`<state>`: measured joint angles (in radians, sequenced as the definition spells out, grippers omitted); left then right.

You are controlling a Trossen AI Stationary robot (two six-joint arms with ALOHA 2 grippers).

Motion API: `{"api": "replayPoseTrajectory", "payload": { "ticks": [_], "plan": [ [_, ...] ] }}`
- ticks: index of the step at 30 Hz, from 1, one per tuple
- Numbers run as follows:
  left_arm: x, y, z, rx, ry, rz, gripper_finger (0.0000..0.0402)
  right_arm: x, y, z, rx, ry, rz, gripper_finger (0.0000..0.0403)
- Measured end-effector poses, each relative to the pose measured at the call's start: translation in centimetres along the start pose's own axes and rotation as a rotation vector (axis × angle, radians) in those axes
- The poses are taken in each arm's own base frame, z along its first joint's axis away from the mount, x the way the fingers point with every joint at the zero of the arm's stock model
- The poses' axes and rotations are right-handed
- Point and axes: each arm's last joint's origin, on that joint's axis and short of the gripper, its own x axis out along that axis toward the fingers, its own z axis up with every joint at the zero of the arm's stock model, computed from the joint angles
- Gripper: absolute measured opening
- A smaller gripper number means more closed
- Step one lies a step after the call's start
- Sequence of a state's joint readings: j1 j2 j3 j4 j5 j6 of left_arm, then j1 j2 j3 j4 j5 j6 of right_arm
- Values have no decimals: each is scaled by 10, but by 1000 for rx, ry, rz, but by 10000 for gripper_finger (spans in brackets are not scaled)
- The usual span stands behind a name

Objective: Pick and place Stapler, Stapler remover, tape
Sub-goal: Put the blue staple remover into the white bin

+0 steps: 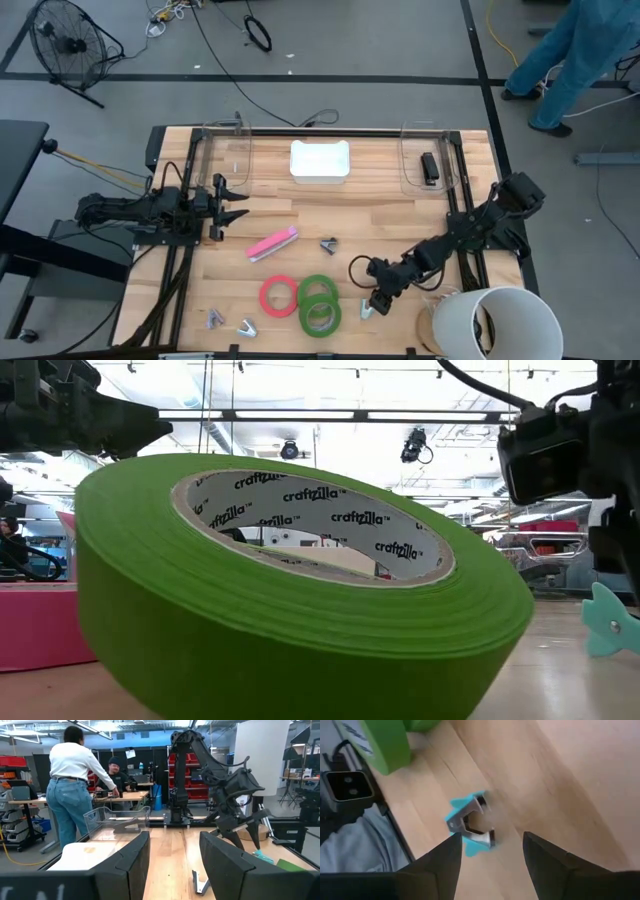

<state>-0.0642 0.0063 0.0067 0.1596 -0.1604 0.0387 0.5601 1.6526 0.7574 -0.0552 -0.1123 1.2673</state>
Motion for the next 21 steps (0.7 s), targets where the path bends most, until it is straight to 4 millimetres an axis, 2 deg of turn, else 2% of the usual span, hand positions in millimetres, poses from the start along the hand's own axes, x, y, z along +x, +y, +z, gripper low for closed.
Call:
{"api": "replayPoseTrajectory", "payload": {
  "ticks": [8, 14, 18, 21],
  "plan": [
    [0, 0, 0, 0, -1, 0, 177, 13, -2, -1, 10, 1, 8, 208],
    [0, 0, 0, 0, 0, 0, 177, 15, -3, -2, 1, 2, -7, 201],
    [0, 0, 0, 0, 0, 0, 177, 16, -3, -3, -2, 6, -11, 164],
    [0, 0, 0, 0, 0, 1, 177, 17, -2, -5, -4, 12, -1, 105]
  ]
}}
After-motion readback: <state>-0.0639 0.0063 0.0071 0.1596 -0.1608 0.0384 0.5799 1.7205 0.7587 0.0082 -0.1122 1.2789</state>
